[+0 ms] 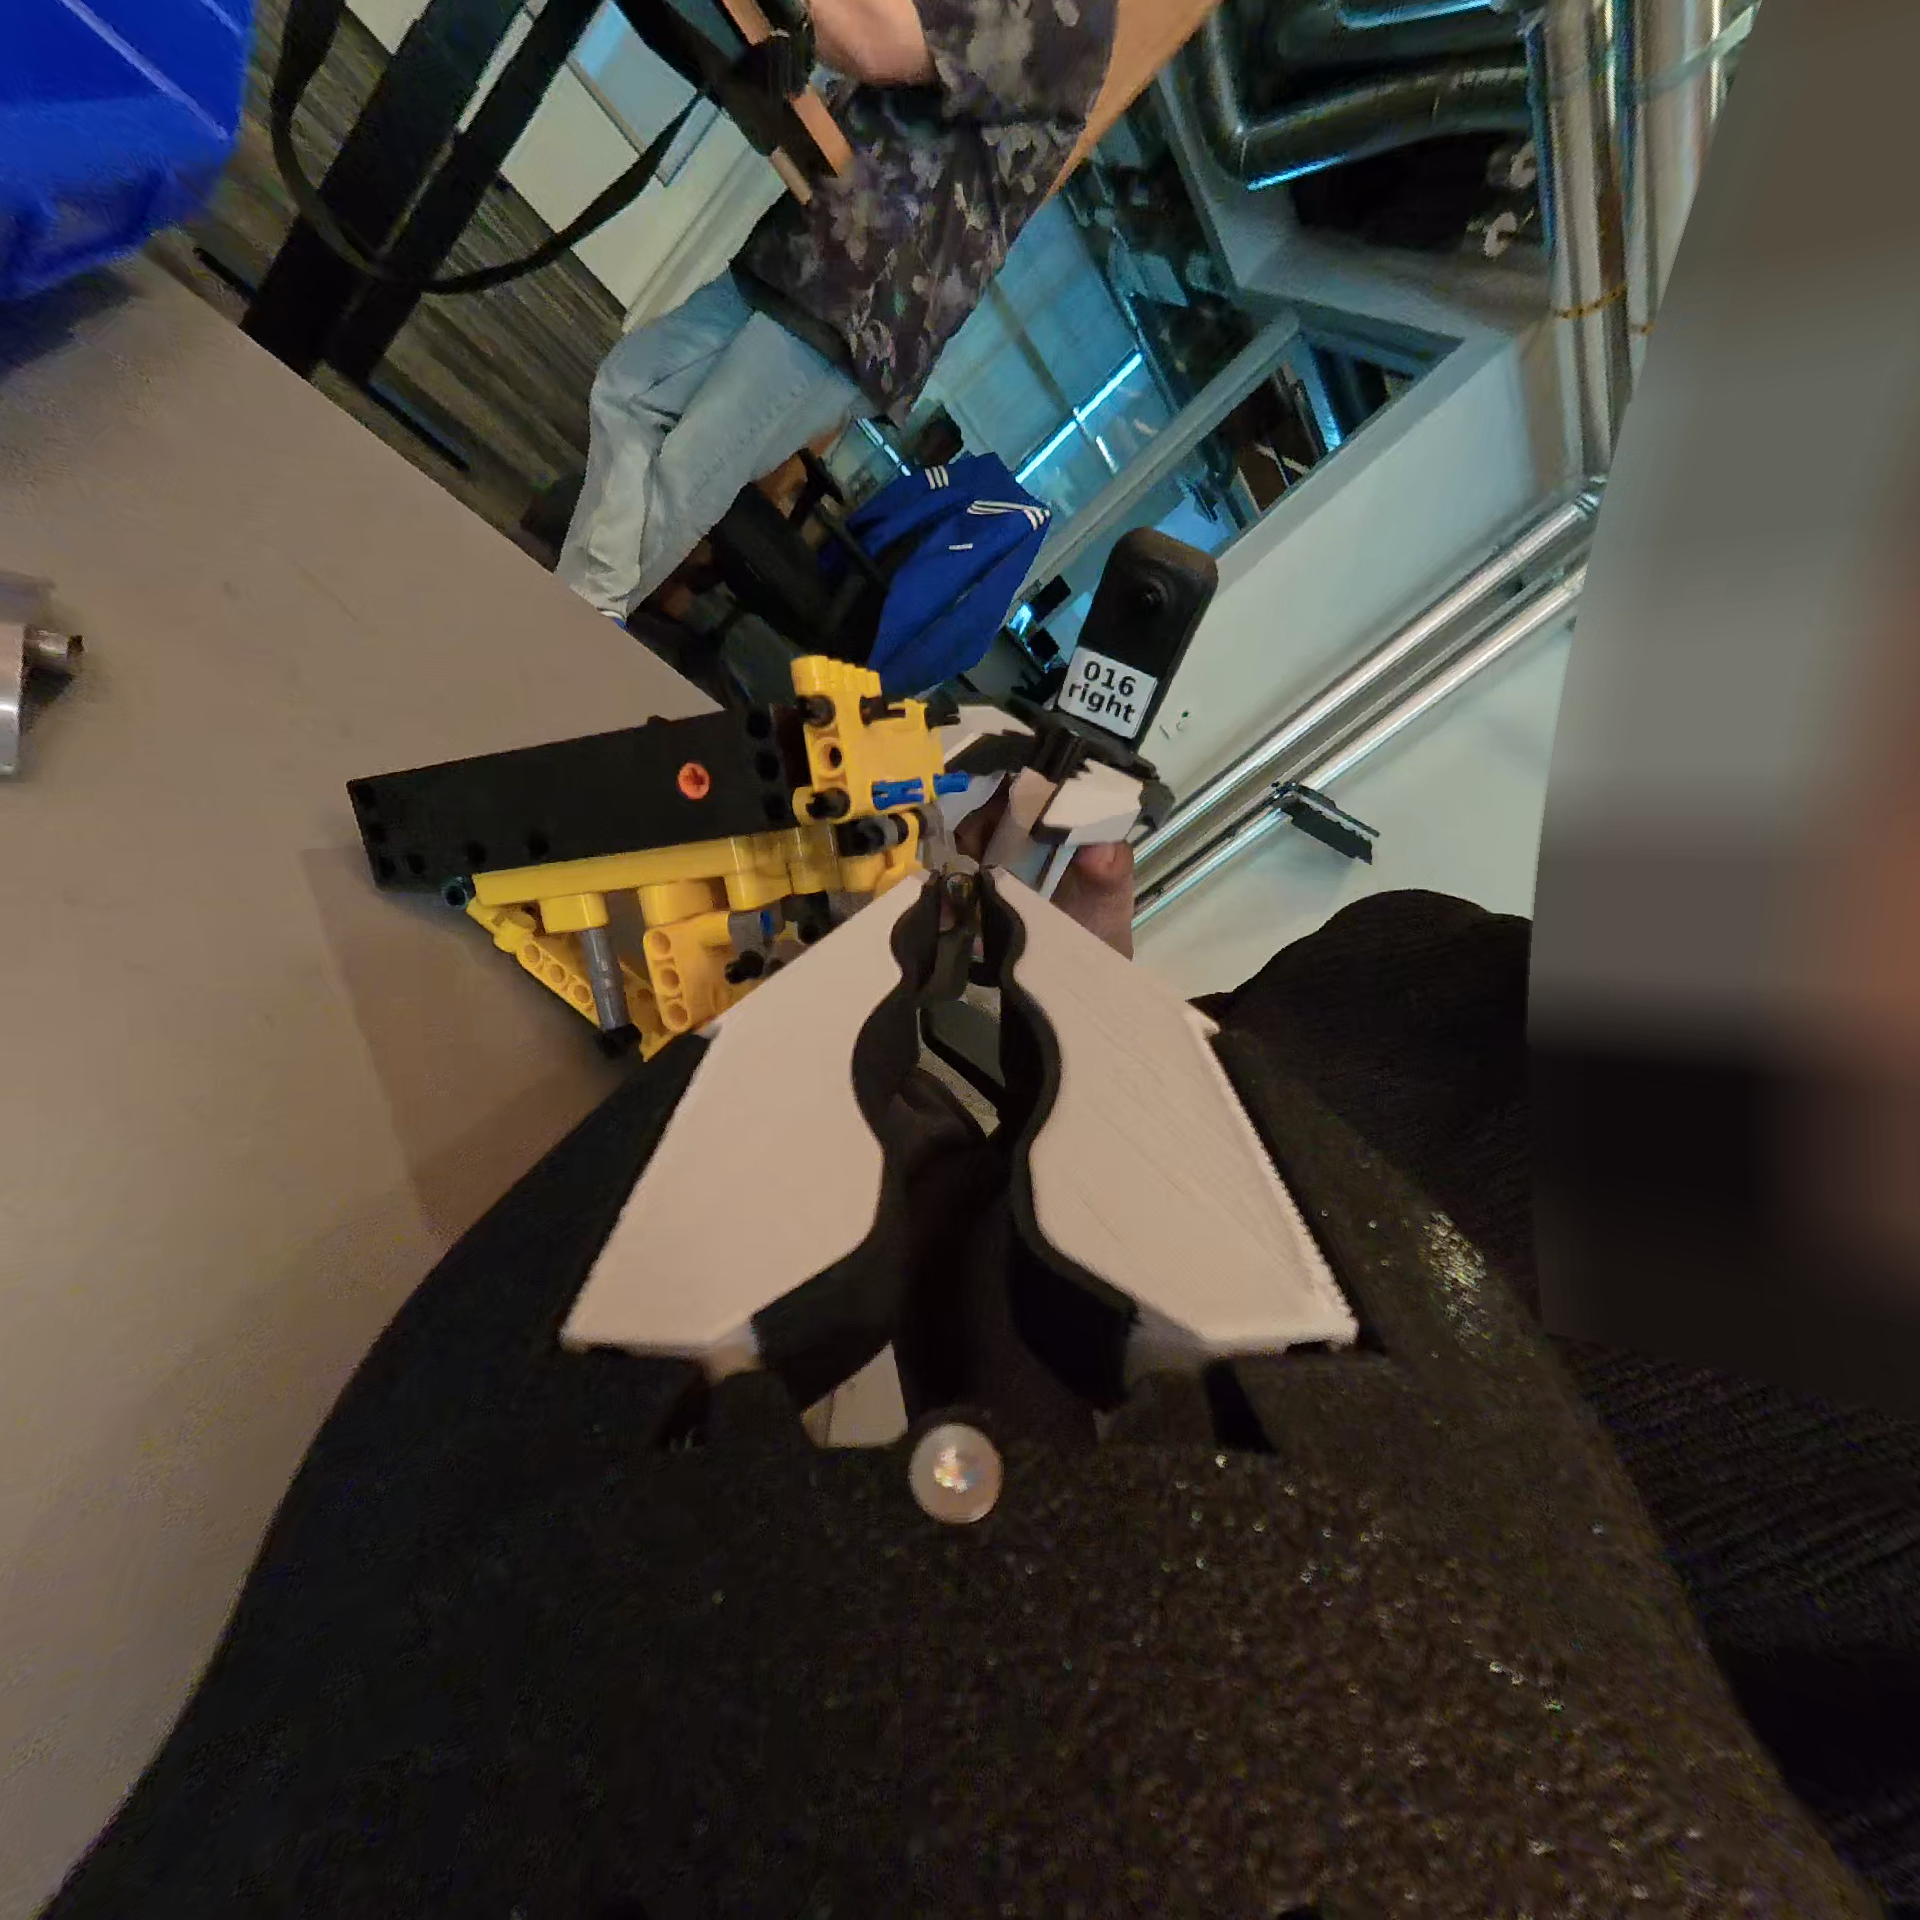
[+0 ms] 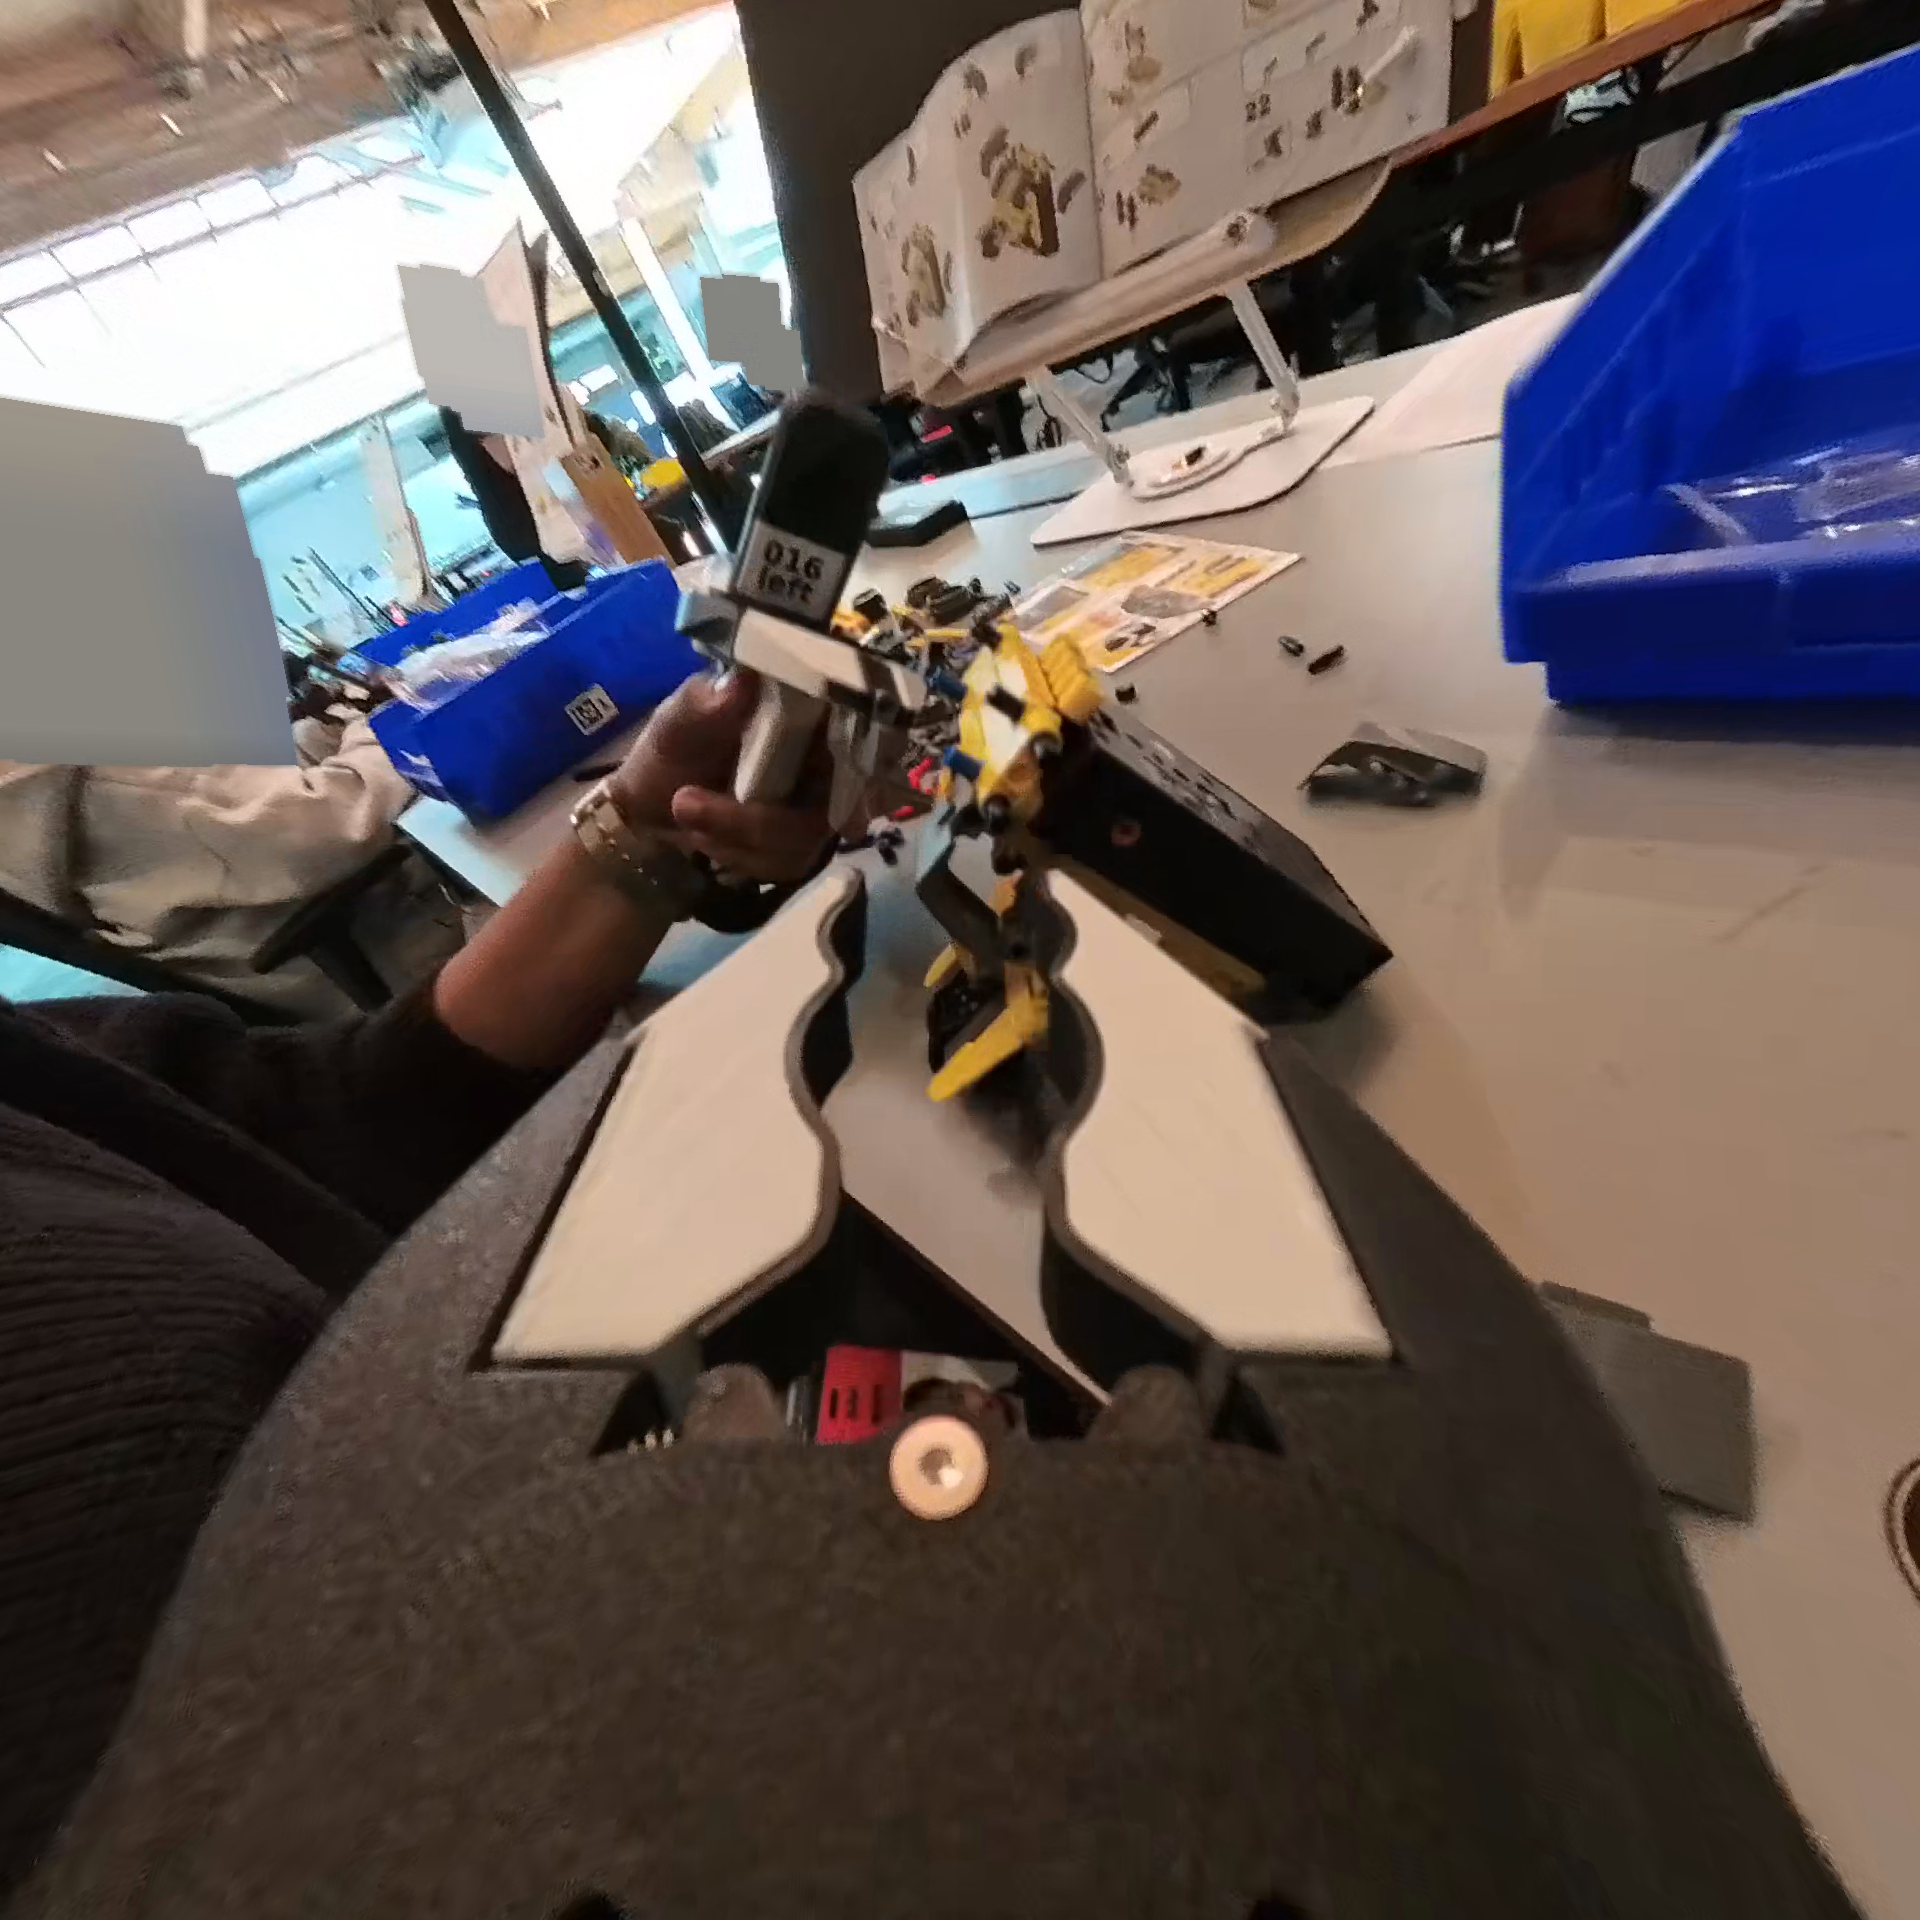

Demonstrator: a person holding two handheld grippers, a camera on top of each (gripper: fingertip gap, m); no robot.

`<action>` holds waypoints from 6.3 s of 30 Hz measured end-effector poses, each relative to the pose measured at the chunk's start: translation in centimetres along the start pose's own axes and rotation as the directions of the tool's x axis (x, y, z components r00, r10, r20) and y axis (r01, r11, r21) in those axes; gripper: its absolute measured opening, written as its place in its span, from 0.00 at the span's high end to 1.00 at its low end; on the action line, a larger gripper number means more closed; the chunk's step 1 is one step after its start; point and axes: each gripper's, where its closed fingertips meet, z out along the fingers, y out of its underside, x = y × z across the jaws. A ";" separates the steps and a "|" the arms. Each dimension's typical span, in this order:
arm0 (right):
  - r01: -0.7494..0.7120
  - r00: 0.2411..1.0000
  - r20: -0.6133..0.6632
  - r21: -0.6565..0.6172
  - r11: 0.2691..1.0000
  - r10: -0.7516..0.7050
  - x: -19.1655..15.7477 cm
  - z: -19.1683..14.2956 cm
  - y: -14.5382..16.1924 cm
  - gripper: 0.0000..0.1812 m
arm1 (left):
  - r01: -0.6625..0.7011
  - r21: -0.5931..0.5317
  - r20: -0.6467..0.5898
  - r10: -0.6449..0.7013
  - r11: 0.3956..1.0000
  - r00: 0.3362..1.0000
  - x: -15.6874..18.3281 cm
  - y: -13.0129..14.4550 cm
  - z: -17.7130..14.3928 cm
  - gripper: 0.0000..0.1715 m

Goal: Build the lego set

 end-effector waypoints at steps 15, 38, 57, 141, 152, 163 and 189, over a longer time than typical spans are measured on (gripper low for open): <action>-0.077 0.993 0.091 0.061 0.995 0.071 0.4 4.1 0.5 0.93 | 0.025 -0.015 -0.019 -0.025 1.000 1.000 -0.4 0.3 0.4 0.96; -0.133 0.932 0.327 -0.085 0.987 0.154 0.5 1.6 0.8 0.93 | -0.088 0.054 0.066 0.084 0.995 0.994 -0.9 1.2 2.2 0.96; -0.197 0.924 0.322 -0.064 0.978 0.207 0.6 1.8 0.8 0.94 | 0.046 0.256 0.071 -0.067 0.965 0.995 -0.9 0.7 2.6 0.97; 0.073 0.990 0.135 -0.164 0.984 -0.051 1.1 2.0 2.5 0.94 | -0.618 -0.349 0.404 0.708 0.705 0.579 -2.9 3.1 2.2 0.95; 0.077 0.991 0.121 -0.157 0.985 -0.058 0.8 2.3 2.4 0.94 | -0.574 -0.325 0.354 0.660 0.751 0.663 -2.6 3.4 1.9 0.96; 0.077 0.990 0.126 -0.151 0.986 -0.058 0.5 2.5 2.5 0.94 | -0.611 -0.369 0.325 0.713 0.700 0.621 -2.4 3.6 1.5 0.97; 0.064 0.986 0.162 -0.142 0.988 -0.040 0.0 2.6 2.9 0.94 | -0.358 -0.024 0.268 0.351 0.934 0.897 0.1 2.0 1.7 0.82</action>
